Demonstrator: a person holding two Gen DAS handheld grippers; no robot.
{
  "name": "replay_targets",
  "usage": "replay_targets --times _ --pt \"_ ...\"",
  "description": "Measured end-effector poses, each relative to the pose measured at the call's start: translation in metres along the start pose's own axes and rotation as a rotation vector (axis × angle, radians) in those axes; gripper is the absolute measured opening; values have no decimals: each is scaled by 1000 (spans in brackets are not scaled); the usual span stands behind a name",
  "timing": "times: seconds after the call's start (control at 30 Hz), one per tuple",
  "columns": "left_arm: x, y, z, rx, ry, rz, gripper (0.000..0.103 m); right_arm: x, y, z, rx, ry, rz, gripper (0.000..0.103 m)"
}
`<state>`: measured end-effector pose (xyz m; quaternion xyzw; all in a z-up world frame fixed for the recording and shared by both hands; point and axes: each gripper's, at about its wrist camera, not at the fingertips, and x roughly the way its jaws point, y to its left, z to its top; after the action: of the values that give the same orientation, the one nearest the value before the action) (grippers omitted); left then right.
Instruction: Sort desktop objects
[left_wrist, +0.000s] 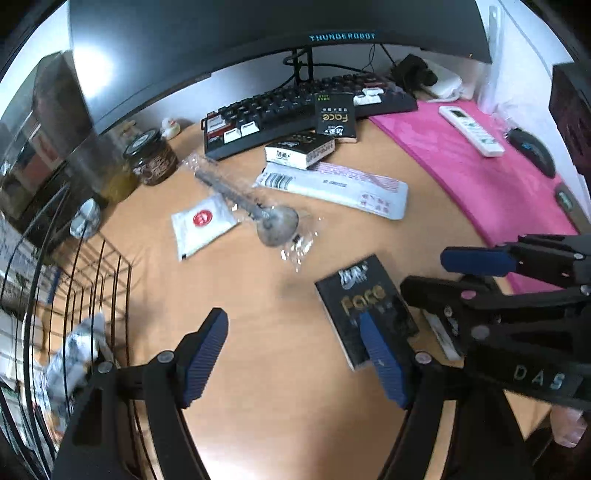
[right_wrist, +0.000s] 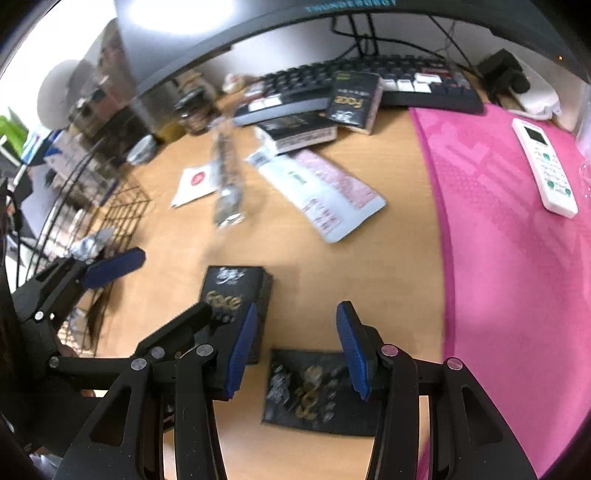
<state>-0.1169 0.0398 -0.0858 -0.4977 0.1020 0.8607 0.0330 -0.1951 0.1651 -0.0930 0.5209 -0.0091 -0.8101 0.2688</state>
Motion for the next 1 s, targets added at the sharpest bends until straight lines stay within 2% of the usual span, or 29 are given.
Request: replay_targets --times 0.2,0.37,0.5,0.67,1.0 --pt "-28 -1 4 8 -62 -2 78 -38 -3 -14 -19 -67 -105 45" --pt "-24 -23 20 75 -75 -40 78 -55 -18 -40 -50 -33 -173 45" --pt "-10 -41 26 117 -54 -58 78 -48 -24 -62 -80 12 -204 45" --pt "8 -50 29 140 -25 -54 78 -34 -26 -66 -99 40 -208 45" --pt "14 -56 23 154 -16 -69 78 -29 -37 -54 -81 -29 -242 45"
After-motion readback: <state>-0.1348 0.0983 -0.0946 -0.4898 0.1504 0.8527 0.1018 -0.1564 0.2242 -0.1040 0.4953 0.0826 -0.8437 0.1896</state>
